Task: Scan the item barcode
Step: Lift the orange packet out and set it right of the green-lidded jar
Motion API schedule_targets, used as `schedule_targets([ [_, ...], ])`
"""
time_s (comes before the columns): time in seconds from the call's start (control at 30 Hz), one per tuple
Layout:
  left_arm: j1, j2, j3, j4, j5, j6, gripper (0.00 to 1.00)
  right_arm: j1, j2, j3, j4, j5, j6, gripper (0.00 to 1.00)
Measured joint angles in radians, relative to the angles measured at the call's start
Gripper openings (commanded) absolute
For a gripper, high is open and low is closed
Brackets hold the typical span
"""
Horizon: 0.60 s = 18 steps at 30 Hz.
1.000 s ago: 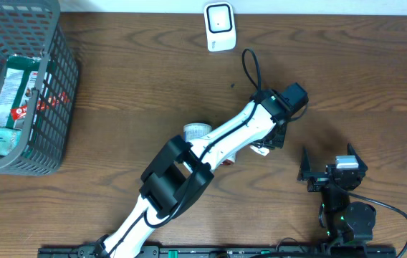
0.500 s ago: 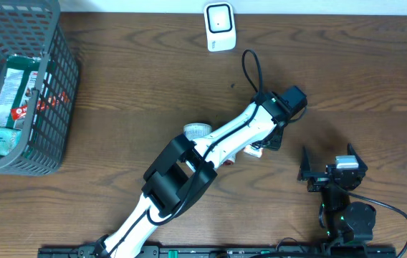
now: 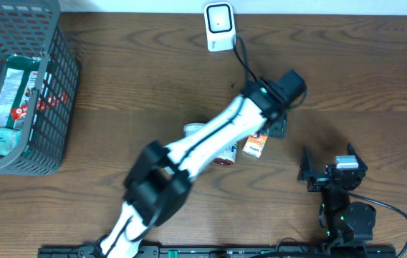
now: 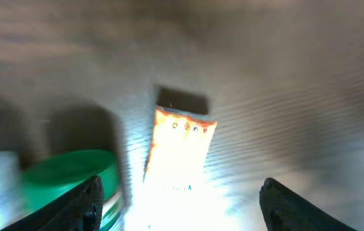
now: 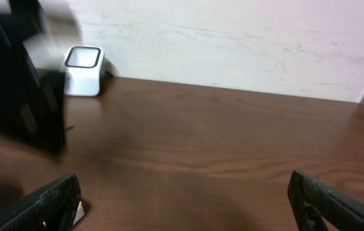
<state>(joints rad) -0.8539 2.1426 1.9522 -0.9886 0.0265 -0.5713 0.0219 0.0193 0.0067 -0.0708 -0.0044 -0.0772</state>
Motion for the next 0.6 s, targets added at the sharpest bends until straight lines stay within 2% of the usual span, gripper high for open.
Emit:
schedule_targets([
  [0.27,0.110,-0.274,0.009,-0.055,-0.023,0.038,0.76,0.000,0.000,0.000,0.000,0.000,0.000,0.99],
  [0.43,0.198,-0.389,0.012,-0.154,-0.076,0.057,0.76,0.000,0.000,0.000,0.000,0.000,0.000,0.99],
  [0.6,0.370,-0.515,0.012,-0.280,-0.146,0.071,0.75,0.000,0.000,0.000,0.000,0.000,0.000,0.99],
])
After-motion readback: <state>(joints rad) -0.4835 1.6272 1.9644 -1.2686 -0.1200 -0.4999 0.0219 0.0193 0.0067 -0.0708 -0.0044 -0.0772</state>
